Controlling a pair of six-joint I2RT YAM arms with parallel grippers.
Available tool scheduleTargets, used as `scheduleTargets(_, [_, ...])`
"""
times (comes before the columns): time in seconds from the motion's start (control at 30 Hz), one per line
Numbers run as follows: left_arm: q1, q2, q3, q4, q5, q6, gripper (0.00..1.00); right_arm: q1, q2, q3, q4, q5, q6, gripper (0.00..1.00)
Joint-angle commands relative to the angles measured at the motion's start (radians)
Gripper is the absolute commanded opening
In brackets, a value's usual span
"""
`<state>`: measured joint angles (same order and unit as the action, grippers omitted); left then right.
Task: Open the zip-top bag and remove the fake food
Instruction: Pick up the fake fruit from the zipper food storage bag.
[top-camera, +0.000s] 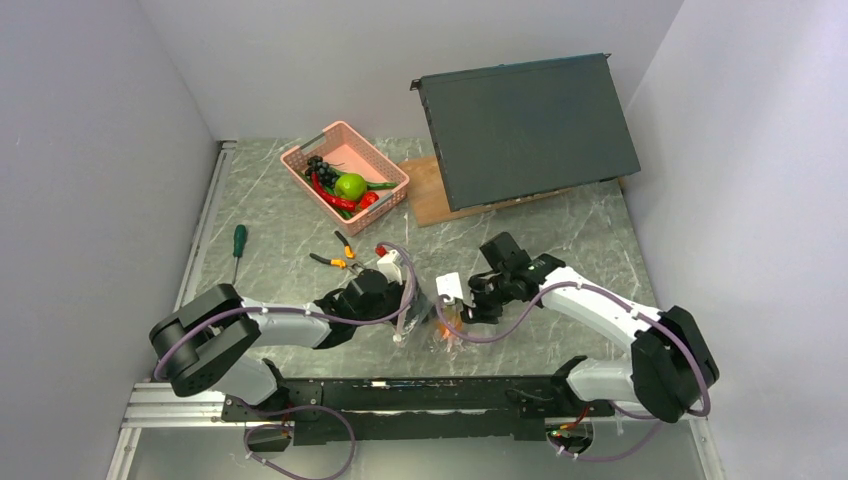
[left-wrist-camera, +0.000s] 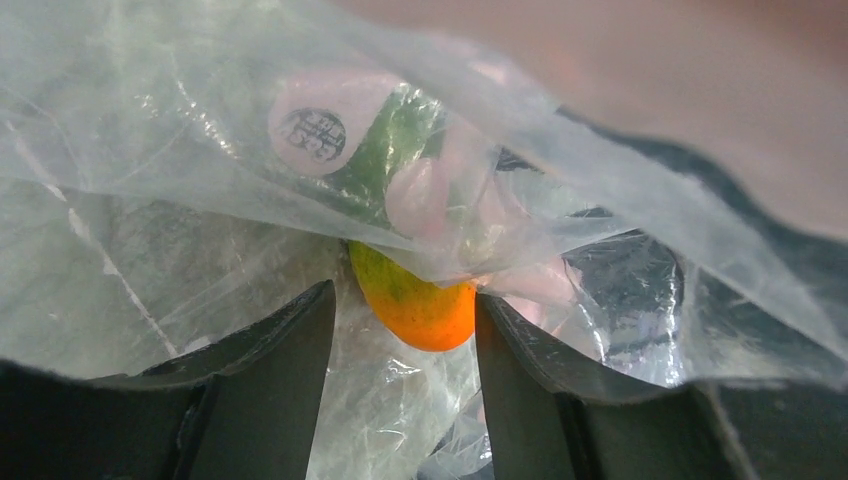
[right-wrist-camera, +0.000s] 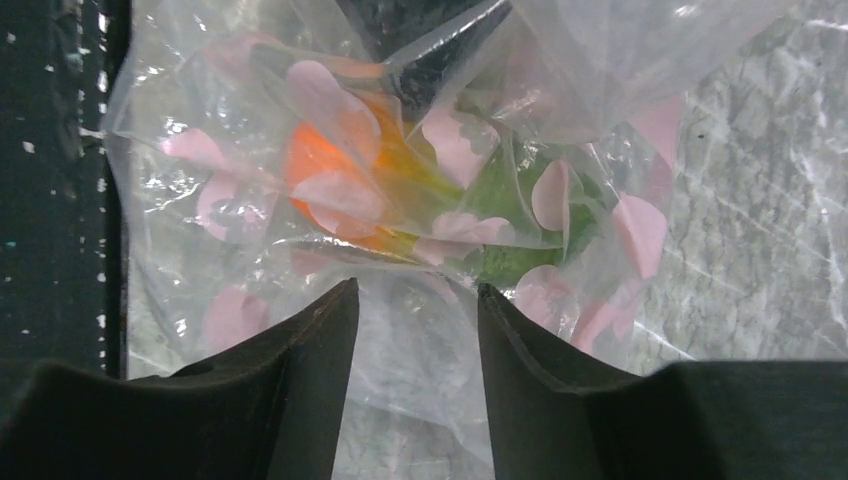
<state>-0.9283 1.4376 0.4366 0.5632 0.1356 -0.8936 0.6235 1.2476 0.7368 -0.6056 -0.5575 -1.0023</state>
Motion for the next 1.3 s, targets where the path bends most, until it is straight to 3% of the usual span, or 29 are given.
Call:
scheduleTargets(0.0, [0.002,0.025,0.037,0.067,0.033,0.022,0.57,0.008,0.033,-0.029,0.098,0.054,0.001,0.45])
scheduleTargets(0.27, [0.006,0.081,0.04,0.094,0.046,0.015,0.5,0.043,0.109,-0.037,0.143,0.063,0.01,0.18])
scheduleTargets(0.43, [0.005,0.103,0.04,0.122,0.067,0.01,0.53,0.061,0.134,-0.032,0.178,0.08,0.027,0.08])
scheduleTargets(0.67, [0.006,0.138,0.061,0.136,0.118,0.002,0.62,0.064,0.122,-0.033,0.191,0.055,0.052,0.04])
scheduleTargets(1.27, [0.005,0.219,0.114,0.113,0.144,-0.029,0.69,0.064,0.117,-0.038,0.187,0.008,0.062,0.01])
